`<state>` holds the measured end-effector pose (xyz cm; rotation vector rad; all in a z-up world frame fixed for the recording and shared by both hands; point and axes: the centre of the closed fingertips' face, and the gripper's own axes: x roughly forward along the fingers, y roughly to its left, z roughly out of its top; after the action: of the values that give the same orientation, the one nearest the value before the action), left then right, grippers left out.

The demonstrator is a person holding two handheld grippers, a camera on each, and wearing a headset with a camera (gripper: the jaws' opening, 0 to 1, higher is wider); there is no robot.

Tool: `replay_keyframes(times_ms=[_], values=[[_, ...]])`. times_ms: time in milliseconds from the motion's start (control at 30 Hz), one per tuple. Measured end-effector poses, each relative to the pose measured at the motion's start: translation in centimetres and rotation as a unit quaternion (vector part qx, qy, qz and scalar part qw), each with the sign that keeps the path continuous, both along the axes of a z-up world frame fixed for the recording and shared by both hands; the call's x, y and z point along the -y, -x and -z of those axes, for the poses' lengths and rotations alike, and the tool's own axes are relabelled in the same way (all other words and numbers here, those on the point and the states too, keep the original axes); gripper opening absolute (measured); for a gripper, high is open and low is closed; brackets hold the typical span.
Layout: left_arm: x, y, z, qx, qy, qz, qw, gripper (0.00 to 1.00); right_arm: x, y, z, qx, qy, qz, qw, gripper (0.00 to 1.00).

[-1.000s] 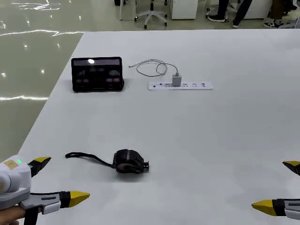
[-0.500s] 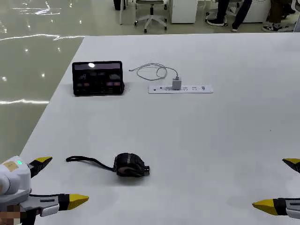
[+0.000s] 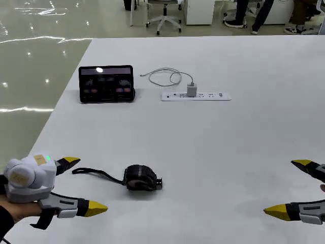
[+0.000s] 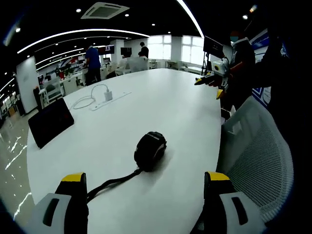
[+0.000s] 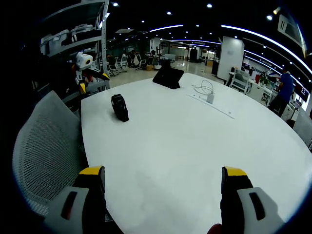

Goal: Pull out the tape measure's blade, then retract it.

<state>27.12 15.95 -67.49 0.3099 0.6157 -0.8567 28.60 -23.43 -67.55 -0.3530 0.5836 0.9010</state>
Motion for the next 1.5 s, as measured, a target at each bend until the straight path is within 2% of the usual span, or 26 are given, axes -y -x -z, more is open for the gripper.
replay_keyframes(times_ms=[133, 200, 333, 400, 467, 500, 567, 633, 700, 800, 900, 933, 967, 1033, 1100, 1167, 1300, 1367, 1400, 1467, 1500], values=[[1.0, -0.7, -0.1, -0.005, -0.015, 0.035, 0.9993, 0.97, -0.7, -0.6, -0.1, 0.002, 0.000, -0.010, 0.9999, 0.95], [1.3, -1.1, -0.1, -0.005, -0.029, 0.053, 0.9982, 0.97, -1.2, -0.7, 0.0, 0.005, 0.015, -0.024, 0.9996, 0.95], [2.0, -1.8, -0.1, -0.013, -0.046, 0.087, 0.9951, 0.98, -2.2, -1.3, -0.3, 0.008, 0.019, -0.039, 0.9990, 0.98], [2.5, -2.3, -0.2, -0.014, -0.050, 0.097, 0.9939, 0.98, -2.6, -1.7, -0.5, 0.009, 0.016, -0.044, 0.9988, 0.99], [2.9, -2.4, -0.1, -0.021, -0.052, 0.111, 0.9923, 0.98, -3.0, -1.9, -0.6, 0.008, 0.016, -0.049, 0.9987, 1.00], [3.4, -2.2, -0.1, -0.023, -0.057, 0.129, 0.9898, 0.99, -3.2, -2.1, -0.6, 0.008, 0.017, -0.052, 0.9985, 1.00], [3.8, -2.1, 0.2, -0.031, -0.068, 0.144, 0.9867, 0.99, -3.6, -2.4, -0.7, 0.016, 0.021, -0.057, 0.9980, 1.00], [4.2, -2.3, 0.4, -0.027, -0.085, 0.160, 0.9831, 0.99, -4.2, -2.6, -0.8, 0.014, 0.020, -0.063, 0.9977, 1.00], [4.6, -2.4, 0.6, -0.030, -0.094, 0.172, 0.9801, 0.99, -4.7, -3.0, -0.7, 0.025, 0.027, -0.068, 0.9970, 1.00], [4.9, -2.8, 0.9, -0.032, -0.106, 0.184, 0.9766, 0.99, -5.7, -3.2, -0.5, 0.024, 0.025, -0.078, 0.9964, 1.00], [4.5, -2.8, 2.2, -0.033, -0.157, 0.210, 0.9646, 0.99, -6.8, -3.2, -0.1, 0.020, 0.026, -0.092, 0.9952, 1.00], [4.7, -2.6, 2.7, -0.037, -0.159, 0.215, 0.9628, 0.99, -7.2, -3.3, 0.1, 0.020, 0.027, -0.096, 0.9948, 1.00], [5.1, -2.5, 2.9, -0.041, -0.153, 0.214, 0.9639, 0.99, -7.4, -3.4, 0.4, 0.018, 0.030, -0.101, 0.9943, 1.00], [5.6, -2.1, 3.6, -0.051, -0.154, 0.222, 0.9616, 0.98, -8.4, -3.3, 0.7, 0.015, 0.030, -0.109, 0.9934, 1.00], [5.8, -2.1, 4.3, -0.056, -0.162, 0.229, 0.9583, 0.98, -9.5, -3.2, 1.1, 0.009, 0.029, -0.120, 0.9923, 1.00], [5.9, -2.2, 5.2, -0.068, -0.169, 0.236, 0.9546, 0.98, -10.5, -3.2, 1.7, 0.006, 0.028, -0.131, 0.9909, 1.00], [6.6, -2.5, 5.7, -0.078, -0.175, 0.245, 0.9504, 0.97, -12.7, -2.9, 2.7, -0.002, 0.026, -0.154, 0.9877, 1.00], [6.8, -2.7, 6.1, -0.077, -0.183, 0.253, 0.9468, 0.97, -14.0, -2.3, 3.4, -0.012, 0.028, -0.174, 0.9843, 1.00], [6.9, -2.8, 6.3, -0.078, -0.192, 0.258, 0.9438, 0.97, -14.7, -2.0, 3.8, -0.014, 0.032, -0.186, 0.9820, 1.00], [7.3, -2.7, 6.3, -0.081, -0.193, 0.266, 0.9410, 0.96, -15.6, -1.8, 4.1, -0.015, 0.034, -0.196, 0.9799, 1.00], [7.0, -2.6, 6.4, -0.096, -0.206, 0.267, 0.9366, 0.93, -16.3, -1.8, 4.2, -0.018, 0.032, -0.202, 0.9788, 1.00]])
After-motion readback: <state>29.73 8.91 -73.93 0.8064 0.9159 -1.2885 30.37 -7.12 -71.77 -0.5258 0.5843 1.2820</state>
